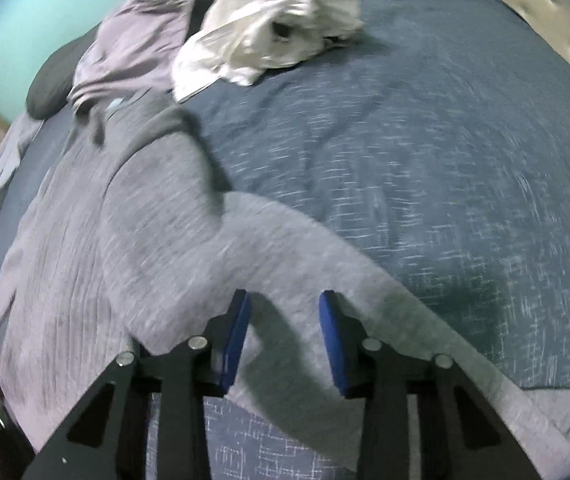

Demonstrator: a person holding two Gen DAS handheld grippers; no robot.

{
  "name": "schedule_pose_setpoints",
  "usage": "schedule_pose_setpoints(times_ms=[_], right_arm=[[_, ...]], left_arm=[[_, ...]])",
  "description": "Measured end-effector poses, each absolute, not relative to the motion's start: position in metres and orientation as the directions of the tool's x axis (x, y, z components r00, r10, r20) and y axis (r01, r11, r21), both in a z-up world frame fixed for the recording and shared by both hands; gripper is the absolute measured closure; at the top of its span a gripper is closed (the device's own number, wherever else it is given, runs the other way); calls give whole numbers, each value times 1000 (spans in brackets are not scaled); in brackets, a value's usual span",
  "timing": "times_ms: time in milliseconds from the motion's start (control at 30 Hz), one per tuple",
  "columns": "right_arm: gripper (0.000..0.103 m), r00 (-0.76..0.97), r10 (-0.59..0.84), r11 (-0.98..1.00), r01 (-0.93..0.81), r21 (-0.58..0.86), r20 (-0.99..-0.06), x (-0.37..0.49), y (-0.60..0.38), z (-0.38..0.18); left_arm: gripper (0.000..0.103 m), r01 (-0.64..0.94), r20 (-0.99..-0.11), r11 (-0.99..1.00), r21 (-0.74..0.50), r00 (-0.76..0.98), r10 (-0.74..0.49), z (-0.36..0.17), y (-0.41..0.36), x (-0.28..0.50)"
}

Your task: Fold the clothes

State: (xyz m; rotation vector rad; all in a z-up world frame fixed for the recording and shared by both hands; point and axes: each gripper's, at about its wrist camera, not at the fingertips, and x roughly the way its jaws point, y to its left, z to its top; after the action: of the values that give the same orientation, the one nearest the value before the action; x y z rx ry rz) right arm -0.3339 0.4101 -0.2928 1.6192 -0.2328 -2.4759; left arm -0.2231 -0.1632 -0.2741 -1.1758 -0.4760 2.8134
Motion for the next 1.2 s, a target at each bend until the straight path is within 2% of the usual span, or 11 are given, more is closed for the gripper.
schedule_pose_setpoints(times_ms=[167,233,267,300,500,867,1100,1200], right_arm=[[82,-455,-202,-978,46,203,-867,-334,414,-280],[70,-489,-197,-976,16,217,-850,-337,417,-272],[56,-500,-200,-974,6,227,-843,-340,417,-269],[53,-507,-209,-971,2,241,-837,-344,415,-267],[53,-510,-238,-964,18,266,-827,-375,392,-264],[53,-442,-263,-963,61,264,-857,-416,334,-297],[92,-451,-262,-964,168,208,-853,-406,311,-303],[96,-499,-234,-969,192,156,-835,-392,304,-294]], left_arm=[[0,66,-685,-952,-299,-709,166,-274,-162,-223],[0,67,-686,-952,-299,-708,166,-275,-162,-223],[0,67,-687,-952,-298,-708,166,-275,-162,-224],[0,66,-687,-952,-298,-708,165,-275,-162,-224],[0,66,-688,-953,-296,-707,165,-276,-162,-223],[0,70,-691,-949,-307,-702,172,-279,-164,-225],[0,67,-693,-949,-307,-700,175,-280,-164,-226],[0,63,-693,-950,-307,-699,177,-280,-162,-226]])
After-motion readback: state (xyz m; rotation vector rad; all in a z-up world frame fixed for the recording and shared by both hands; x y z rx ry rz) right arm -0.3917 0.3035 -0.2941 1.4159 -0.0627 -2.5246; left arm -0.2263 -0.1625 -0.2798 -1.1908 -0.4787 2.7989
